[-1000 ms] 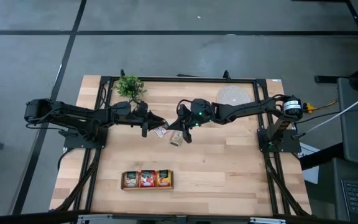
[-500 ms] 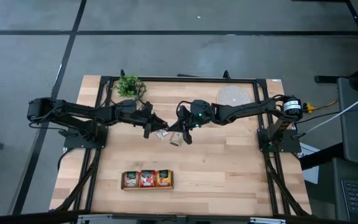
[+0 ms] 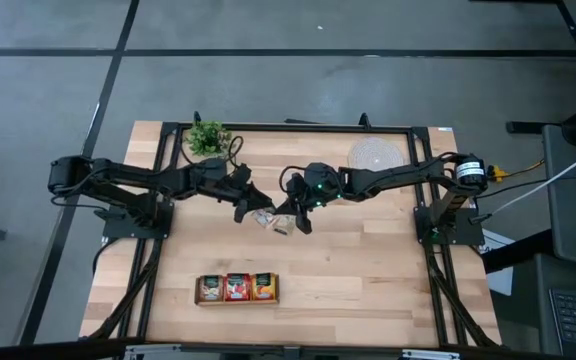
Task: Pick & Place Tea
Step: Put the brown tea bag into the left section of the wooden organizer
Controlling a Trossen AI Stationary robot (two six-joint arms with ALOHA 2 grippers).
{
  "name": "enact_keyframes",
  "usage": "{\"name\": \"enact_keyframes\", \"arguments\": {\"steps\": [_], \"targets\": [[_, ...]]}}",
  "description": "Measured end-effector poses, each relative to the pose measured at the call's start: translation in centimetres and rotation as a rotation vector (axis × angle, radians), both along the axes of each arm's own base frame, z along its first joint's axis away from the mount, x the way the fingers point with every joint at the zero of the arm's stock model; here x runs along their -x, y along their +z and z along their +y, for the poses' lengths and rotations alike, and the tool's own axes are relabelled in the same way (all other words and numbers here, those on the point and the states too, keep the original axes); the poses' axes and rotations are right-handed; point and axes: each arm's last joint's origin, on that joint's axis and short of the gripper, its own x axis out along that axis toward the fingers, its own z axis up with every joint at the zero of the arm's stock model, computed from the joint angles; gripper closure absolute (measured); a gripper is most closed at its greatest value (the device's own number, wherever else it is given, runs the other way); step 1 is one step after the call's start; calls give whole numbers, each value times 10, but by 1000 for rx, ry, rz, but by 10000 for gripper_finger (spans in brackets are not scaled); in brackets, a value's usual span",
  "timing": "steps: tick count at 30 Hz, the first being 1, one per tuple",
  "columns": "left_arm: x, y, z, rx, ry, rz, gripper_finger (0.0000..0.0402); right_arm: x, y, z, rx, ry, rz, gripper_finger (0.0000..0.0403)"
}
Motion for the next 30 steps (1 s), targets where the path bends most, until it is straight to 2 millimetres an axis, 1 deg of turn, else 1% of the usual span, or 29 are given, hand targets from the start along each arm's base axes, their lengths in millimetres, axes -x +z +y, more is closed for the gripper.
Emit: {"name": "enact_keyframes", "arguments": {"steps": [6,12,16,22,25,27,30], "targets": [[2,-5,4,11,15,53,311,0,0,0,2,1,0,402],[2,-5,3,5,13,54,315,0,0,0,4,1,0,402],[2,-5,3,-1,11,53,338,0,0,0,3,2,2,402],[2,-5,3,-15,6,51,395,0,0,0,3,1,3,395],[2,-5,3,-24,3,51,397,0,-1,0,0,-3,6,393],[2,-5,2,-26,-13,52,399,1,-2,-1,-25,-38,27,390],[4,-6,-4,0,-61,71,399,3,-6,-1,-53,-67,85,373]]}}
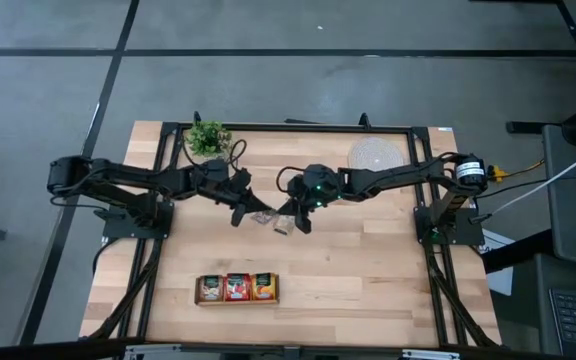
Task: Pick & Place Tea
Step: Put the brown tea bag into the left section of the wooden organizer
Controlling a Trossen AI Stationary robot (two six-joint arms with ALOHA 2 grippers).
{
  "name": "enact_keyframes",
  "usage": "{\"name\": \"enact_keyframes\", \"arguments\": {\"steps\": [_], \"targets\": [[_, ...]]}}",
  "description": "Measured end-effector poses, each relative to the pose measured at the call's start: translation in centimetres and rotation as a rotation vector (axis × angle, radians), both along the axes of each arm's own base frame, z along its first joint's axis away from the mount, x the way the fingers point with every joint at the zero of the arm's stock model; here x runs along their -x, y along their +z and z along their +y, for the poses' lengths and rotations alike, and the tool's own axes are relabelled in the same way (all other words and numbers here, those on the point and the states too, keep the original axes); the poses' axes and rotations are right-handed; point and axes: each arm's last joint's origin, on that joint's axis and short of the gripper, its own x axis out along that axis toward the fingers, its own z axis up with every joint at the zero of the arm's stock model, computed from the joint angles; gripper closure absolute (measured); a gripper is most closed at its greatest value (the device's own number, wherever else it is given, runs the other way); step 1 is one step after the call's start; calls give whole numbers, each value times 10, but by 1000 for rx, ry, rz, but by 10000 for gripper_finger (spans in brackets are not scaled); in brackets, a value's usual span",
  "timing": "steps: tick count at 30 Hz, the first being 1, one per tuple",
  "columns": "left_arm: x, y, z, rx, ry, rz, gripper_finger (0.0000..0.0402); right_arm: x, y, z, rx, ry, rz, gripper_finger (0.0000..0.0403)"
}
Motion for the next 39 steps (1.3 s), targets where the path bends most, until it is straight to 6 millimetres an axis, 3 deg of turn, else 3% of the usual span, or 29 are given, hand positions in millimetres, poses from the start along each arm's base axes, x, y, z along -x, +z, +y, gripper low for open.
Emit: {"name": "enact_keyframes", "arguments": {"steps": [10,22,30,39], "targets": [[21,24,-48,-13,-111,-41,400,5,-8,0,-70,-47,113,289],[69,27,-135,32,61,26,399,6,-8,0,-71,-49,117,278],[110,9,-183,135,136,68,399,5,-8,3,-17,-102,114,278],[132,-16,-203,215,237,114,400,4,-8,6,-8,-102,108,278]]}}
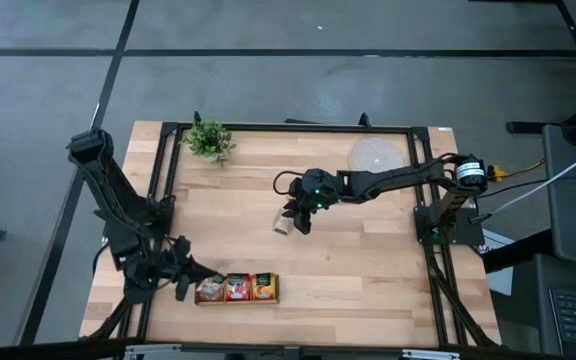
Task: Pick & Place Tea
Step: Put the brown tea bag into the left section of the wooden organizer
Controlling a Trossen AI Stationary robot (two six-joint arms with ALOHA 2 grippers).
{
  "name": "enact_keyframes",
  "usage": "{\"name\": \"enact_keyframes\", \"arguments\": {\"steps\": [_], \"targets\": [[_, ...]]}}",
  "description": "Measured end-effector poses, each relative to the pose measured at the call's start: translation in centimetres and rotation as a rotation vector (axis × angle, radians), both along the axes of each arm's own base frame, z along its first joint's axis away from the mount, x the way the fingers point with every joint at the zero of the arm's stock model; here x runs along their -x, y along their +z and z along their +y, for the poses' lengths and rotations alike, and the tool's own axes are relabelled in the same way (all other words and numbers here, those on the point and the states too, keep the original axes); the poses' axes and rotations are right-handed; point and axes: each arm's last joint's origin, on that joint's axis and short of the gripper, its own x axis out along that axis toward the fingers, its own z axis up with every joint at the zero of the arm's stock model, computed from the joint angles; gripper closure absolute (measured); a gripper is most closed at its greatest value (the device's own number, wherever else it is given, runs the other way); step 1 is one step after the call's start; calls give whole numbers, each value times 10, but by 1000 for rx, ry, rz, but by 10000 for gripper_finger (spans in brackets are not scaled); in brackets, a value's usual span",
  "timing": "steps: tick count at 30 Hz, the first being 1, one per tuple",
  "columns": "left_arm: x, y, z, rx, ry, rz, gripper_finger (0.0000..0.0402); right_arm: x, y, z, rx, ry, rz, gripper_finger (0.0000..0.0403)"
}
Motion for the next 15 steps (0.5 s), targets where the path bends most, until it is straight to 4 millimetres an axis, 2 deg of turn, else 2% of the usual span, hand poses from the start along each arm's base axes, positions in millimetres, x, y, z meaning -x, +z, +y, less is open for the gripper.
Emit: {"name": "enact_keyframes", "arguments": {"steps": [8,15], "targets": [[-3,-23,-6,-13,47,79,400,-2,3,0,6,2,-38,278],[-1,-26,-3,-39,55,109,399,-3,4,-1,32,6,-58,278]]}}
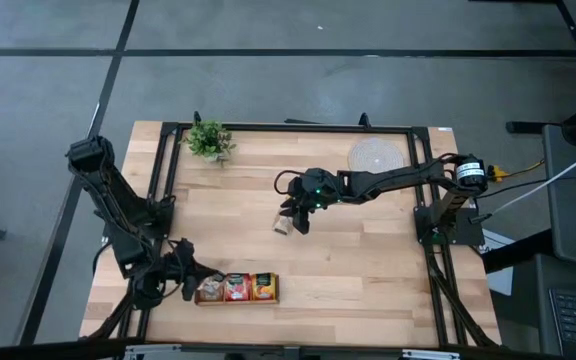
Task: Pick & Place Tea
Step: Put the brown tea bag into the left section of the wooden organizer
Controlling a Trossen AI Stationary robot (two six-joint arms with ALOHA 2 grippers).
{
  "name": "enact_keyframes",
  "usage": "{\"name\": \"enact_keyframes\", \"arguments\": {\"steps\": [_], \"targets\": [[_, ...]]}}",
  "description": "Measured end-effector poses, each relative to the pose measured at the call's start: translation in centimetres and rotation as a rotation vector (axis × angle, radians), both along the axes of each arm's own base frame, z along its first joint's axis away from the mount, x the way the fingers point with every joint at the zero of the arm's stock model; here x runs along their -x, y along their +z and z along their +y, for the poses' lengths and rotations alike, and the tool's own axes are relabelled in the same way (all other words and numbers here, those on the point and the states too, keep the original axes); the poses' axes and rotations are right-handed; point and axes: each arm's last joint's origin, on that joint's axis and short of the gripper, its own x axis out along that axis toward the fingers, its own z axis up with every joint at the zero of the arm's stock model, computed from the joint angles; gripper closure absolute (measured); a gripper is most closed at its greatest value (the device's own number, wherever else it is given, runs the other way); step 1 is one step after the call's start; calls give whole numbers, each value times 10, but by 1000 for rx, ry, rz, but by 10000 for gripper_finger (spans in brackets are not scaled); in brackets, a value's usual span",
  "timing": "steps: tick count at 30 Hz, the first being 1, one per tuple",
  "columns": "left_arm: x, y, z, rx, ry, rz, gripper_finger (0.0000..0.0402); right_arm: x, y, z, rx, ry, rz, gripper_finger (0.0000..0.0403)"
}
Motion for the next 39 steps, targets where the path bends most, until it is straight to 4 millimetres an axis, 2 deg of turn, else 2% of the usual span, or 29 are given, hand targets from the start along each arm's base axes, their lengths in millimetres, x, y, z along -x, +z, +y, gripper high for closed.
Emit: {"name": "enact_keyframes", "arguments": {"steps": [8,23,29,34,39], "targets": [[2,-3,3,21,27,41,376,-1,1,0,8,-12,-9,278],[5,15,12,-64,-28,-27,268,-2,3,-1,10,-12,-42,278],[2,16,15,-192,-245,91,266,-2,3,-1,10,-11,-42,278],[-13,16,26,-354,-383,158,270,-2,3,-1,10,-11,-41,278],[-28,13,37,-375,-565,261,272,-2,3,0,5,-13,-41,278]]}}
